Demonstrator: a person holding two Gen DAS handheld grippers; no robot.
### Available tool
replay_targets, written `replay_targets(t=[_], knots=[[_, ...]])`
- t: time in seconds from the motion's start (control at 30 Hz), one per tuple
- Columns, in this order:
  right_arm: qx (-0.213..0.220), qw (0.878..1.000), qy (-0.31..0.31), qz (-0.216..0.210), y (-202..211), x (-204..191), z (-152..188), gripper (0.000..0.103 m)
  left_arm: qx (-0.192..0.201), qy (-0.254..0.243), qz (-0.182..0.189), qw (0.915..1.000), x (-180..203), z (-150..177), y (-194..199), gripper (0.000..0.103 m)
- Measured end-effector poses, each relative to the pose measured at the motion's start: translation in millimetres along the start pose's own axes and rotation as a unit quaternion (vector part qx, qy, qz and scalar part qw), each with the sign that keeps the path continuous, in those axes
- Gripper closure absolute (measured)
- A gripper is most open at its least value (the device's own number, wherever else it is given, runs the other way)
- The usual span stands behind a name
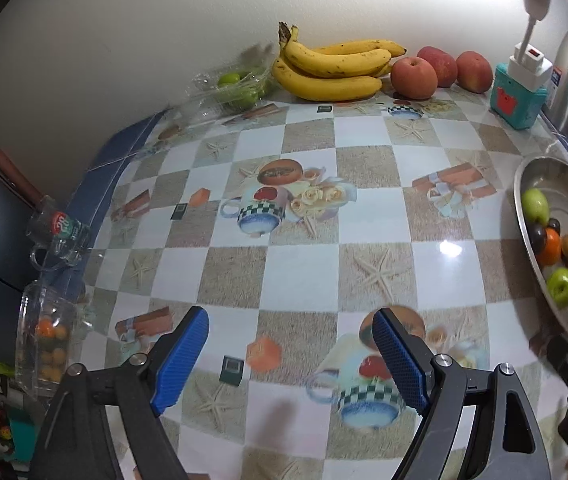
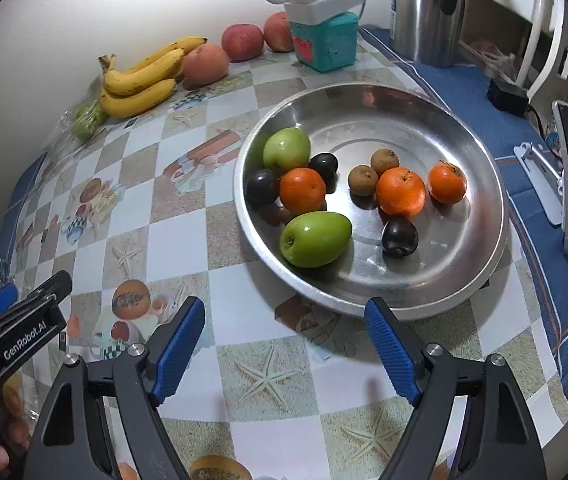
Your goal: Organize fruits
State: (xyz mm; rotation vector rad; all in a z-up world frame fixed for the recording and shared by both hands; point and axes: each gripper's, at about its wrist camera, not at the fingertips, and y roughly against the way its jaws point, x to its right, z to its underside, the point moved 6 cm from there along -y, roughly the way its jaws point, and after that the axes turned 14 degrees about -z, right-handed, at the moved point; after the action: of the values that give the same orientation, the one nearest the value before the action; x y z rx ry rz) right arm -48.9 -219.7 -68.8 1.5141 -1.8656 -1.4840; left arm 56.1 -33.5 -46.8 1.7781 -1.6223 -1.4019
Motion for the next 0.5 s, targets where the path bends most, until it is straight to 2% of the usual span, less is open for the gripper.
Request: replay_targets(t=[0.03, 0.07, 0.5], knots=[[0.003, 1.000, 0.002, 0.002, 2, -1, 0, 0.007, -0.001, 0.003, 0.005, 1.0000, -3, 4, 1, 0.016], [0.007, 1.000, 0.003, 0.004, 3, -1, 0, 0.005, -0.001, 0.004, 0.006, 1.0000, -4, 6, 2, 0.016], [0.009, 1.000, 0.016, 0.007, 5, -6, -1, 0.005, 0.005, 0.021, 0.006, 0.9998, -16, 9, 7, 0.016]])
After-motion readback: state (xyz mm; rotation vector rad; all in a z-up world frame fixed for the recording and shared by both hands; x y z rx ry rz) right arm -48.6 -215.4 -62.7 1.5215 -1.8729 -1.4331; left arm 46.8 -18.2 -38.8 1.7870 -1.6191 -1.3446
